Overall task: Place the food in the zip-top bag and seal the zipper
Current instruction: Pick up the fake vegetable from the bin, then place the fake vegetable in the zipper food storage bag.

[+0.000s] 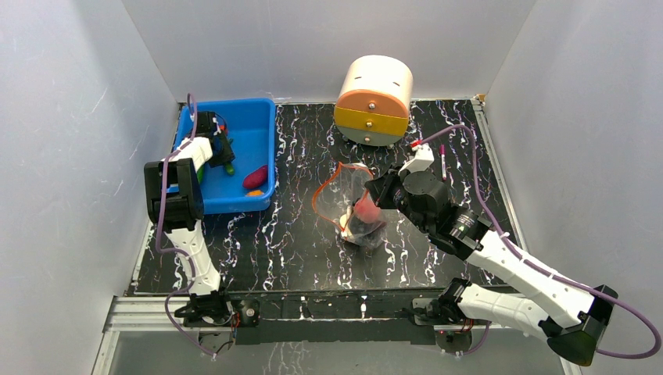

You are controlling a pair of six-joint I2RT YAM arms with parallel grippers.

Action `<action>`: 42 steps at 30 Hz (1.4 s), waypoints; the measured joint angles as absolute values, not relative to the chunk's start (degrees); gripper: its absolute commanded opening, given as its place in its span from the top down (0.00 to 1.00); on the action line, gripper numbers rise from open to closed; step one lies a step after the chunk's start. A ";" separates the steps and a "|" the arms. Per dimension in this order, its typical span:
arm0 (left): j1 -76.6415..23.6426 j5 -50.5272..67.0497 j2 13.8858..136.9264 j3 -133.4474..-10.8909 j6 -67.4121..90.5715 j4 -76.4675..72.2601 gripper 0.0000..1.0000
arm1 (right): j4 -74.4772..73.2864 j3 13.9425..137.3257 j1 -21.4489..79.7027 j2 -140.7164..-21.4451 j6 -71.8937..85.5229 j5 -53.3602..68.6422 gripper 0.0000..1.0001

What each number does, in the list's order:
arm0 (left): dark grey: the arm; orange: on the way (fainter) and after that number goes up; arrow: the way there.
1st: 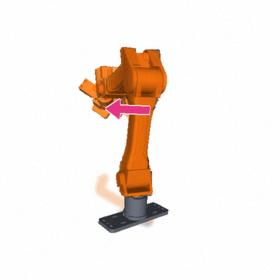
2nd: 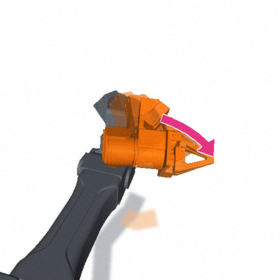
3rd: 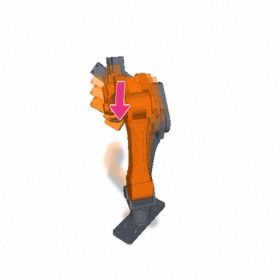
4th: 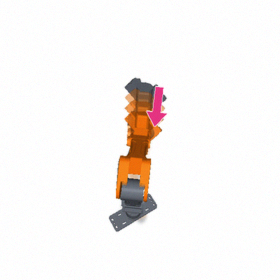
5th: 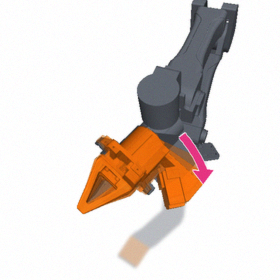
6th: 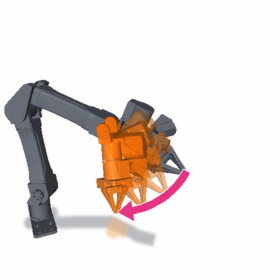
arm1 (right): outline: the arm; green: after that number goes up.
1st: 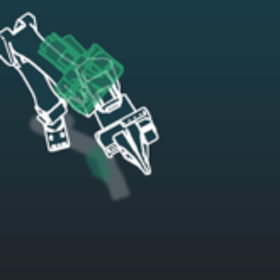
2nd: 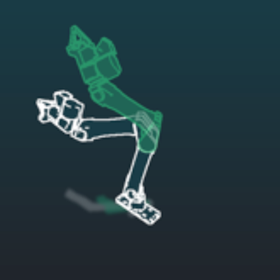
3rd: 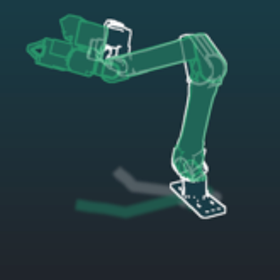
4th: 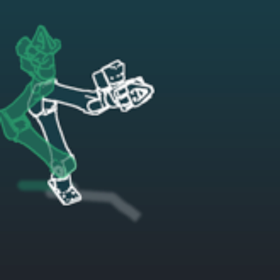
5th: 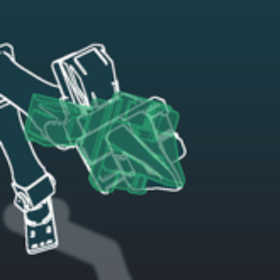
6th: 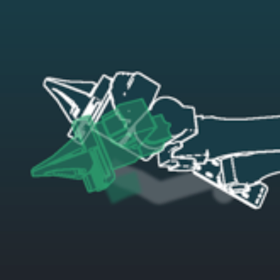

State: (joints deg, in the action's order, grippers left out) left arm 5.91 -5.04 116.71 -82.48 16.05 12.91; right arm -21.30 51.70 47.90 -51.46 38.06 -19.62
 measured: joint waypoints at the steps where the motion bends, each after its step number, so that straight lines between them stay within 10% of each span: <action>1: 5.91 -4.93 116.88 -82.50 16.08 12.91 0.71 | -21.30 51.77 47.90 -51.62 38.06 -19.62 1.00; 42: 4.08 16.34 81.87 -71.92 18.24 23.00 0.87 | -21.26 53.69 47.90 -54.89 34.28 -21.71 1.00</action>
